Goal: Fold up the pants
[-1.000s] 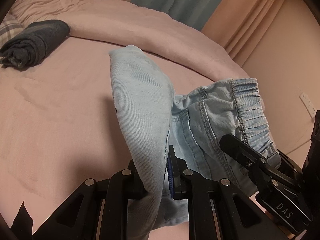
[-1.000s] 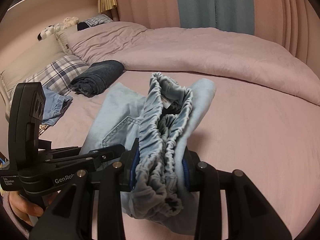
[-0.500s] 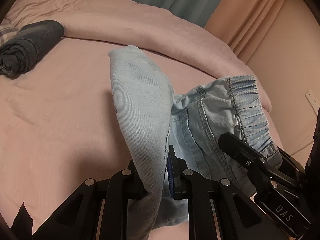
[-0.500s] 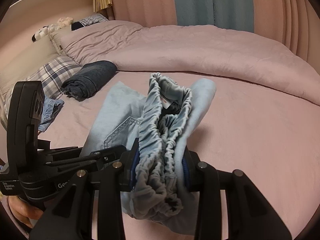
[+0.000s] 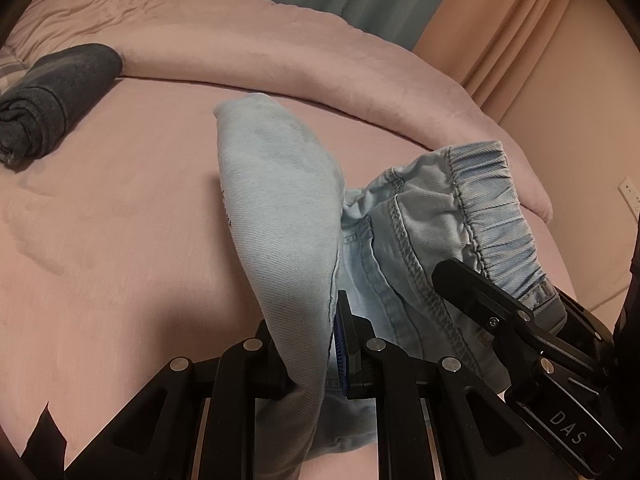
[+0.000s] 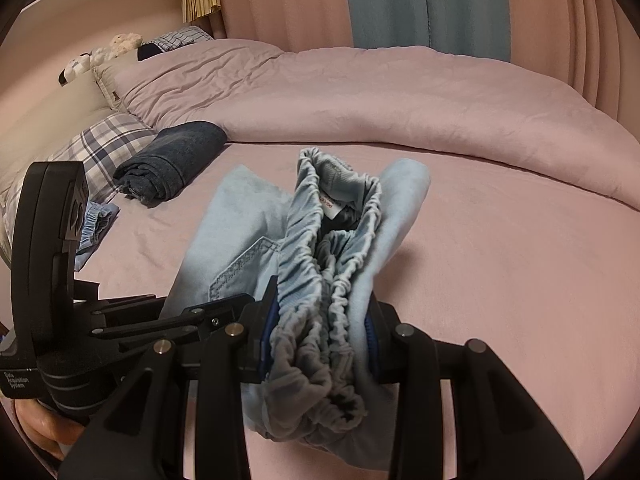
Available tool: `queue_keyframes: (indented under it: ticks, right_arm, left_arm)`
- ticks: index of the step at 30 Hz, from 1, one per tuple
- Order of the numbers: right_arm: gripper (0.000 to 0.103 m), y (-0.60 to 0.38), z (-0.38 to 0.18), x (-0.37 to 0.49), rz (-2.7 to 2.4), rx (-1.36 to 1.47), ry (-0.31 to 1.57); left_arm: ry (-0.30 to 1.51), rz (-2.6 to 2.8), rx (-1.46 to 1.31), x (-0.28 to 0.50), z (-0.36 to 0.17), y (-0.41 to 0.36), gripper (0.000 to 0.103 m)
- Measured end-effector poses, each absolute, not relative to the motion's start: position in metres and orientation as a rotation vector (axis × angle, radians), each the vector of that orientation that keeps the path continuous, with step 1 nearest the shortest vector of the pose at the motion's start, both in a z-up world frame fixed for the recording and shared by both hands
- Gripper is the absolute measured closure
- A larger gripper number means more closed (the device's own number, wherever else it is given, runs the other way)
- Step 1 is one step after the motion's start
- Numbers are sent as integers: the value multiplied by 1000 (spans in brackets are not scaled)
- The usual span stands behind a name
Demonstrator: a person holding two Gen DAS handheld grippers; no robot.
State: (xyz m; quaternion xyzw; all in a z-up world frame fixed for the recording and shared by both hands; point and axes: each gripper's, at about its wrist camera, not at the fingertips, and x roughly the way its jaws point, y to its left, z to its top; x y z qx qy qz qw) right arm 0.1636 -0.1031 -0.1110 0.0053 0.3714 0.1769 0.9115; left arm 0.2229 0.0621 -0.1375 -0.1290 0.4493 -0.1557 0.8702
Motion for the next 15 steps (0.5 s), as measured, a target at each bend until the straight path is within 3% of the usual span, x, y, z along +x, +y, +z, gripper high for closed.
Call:
queue_keyframes:
  ticks: [15]
  right_arm:
    - [67,-107,-120,173,359,30,787]
  left_arm:
    - [957,-318,-276,223,-142,66,88]
